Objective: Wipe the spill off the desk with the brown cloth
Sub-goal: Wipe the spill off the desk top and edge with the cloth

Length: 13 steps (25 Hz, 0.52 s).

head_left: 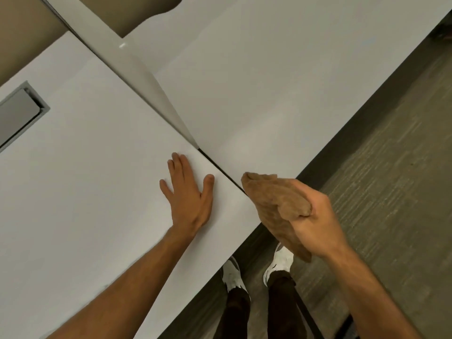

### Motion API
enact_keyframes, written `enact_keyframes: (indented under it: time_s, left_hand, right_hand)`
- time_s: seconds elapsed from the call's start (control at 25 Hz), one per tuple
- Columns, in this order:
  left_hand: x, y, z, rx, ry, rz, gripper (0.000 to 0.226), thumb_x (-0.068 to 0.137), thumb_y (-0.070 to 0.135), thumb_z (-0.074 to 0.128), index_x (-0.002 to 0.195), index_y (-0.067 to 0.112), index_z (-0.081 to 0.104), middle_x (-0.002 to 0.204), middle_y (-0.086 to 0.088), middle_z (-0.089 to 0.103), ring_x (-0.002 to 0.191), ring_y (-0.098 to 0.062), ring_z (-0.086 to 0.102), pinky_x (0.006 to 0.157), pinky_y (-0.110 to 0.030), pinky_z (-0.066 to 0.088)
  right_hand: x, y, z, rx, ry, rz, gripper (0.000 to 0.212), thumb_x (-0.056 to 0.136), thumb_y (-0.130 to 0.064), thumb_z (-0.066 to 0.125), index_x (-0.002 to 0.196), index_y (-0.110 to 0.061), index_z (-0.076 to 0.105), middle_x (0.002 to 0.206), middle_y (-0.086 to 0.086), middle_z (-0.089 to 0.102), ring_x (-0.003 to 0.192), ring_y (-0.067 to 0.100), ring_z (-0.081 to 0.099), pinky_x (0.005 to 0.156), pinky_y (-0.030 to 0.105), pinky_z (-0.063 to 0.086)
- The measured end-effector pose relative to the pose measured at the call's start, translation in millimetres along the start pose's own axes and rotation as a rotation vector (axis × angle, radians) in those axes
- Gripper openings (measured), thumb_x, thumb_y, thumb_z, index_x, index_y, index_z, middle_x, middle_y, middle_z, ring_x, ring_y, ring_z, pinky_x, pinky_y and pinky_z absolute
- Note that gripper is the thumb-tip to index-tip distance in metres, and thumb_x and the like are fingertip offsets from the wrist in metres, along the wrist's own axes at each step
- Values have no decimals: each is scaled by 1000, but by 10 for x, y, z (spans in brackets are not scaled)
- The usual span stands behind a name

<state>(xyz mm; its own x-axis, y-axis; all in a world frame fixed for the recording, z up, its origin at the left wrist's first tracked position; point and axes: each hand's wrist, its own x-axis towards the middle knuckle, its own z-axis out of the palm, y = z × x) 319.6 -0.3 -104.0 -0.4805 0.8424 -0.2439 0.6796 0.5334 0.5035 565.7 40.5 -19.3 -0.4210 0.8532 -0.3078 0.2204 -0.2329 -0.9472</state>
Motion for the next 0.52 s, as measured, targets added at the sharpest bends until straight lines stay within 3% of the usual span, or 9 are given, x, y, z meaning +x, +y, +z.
enact_keyframes:
  time_s: [0.12, 0.32, 0.44, 0.52]
  left_hand:
    - [49, 5, 164, 215, 66, -7, 89, 100, 69, 18, 166, 16, -12, 175, -3, -16, 162, -23, -15, 126, -55, -12]
    - [56, 4, 205, 298, 85, -18, 90, 100, 73, 13, 167, 17, -10, 176, -2, -14, 162, -23, -14, 127, -55, -8]
    - [44, 29, 209, 303, 92, -35, 91, 99, 74, 14, 167, 18, -8, 176, -1, -13, 162, -21, -14, 128, -54, -8]
    - [46, 39, 205, 302, 94, -43, 91, 99, 73, 15, 167, 18, -7, 176, -1, -12, 162, -20, -14, 128, -53, -8]
  right_hand:
    - [507, 117, -154, 31, -11, 9, 31, 93, -10, 62, 115, -31, 71, 109, -14, 75, 106, 8, 70, 91, 22, 56]
    - [1329, 376, -72, 57, -130, 158, 35, 101, -16, 57, 101, -51, 60, 89, -43, 68, 90, -21, 63, 72, -2, 46]
    - [1681, 560, 24, 93, -215, 219, 31, 99, -19, 61, 105, -49, 58, 91, -40, 63, 81, -24, 61, 68, -3, 46]
    - [1846, 632, 98, 93, -259, 222, 31, 98, -18, 62, 121, -39, 61, 99, -31, 62, 84, -17, 63, 70, 1, 49]
